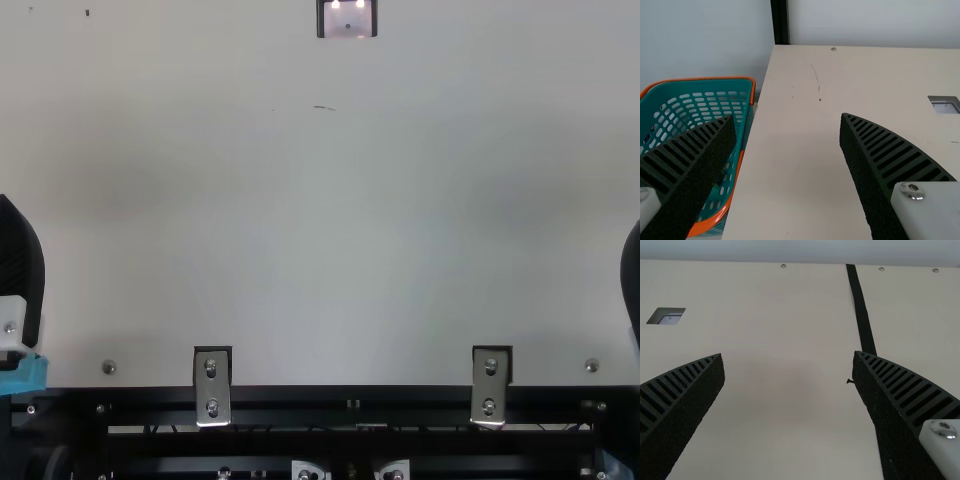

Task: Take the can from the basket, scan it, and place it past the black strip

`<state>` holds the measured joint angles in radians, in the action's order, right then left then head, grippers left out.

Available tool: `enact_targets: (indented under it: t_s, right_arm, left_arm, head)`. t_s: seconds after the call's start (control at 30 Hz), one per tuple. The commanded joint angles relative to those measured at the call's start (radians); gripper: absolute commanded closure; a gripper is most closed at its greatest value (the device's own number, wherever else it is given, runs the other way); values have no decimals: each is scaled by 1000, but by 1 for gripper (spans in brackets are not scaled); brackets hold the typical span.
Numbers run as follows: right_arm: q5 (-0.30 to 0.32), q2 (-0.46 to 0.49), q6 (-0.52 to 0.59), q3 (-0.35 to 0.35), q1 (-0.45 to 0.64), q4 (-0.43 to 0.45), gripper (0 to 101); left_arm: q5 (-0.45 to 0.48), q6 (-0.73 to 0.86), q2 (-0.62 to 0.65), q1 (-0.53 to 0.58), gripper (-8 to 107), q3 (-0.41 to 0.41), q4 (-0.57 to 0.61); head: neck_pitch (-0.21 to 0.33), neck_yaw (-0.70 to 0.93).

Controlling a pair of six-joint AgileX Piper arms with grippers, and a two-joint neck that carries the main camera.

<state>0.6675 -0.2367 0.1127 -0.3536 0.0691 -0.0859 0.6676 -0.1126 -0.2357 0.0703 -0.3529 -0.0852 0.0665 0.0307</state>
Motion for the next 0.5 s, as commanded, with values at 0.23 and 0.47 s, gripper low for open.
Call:
enact_targets:
  t_s: [0.23,0.47]
  right_arm:
    - [0,0,0,0,0,0,0]
    - [0,0,0,0,0,0,0]
  left_arm:
    - [0,0,0,0,9,0,0]
    - [0,0,0,0,9,0,0]
  head:
    - [2,10]
    - [2,10]
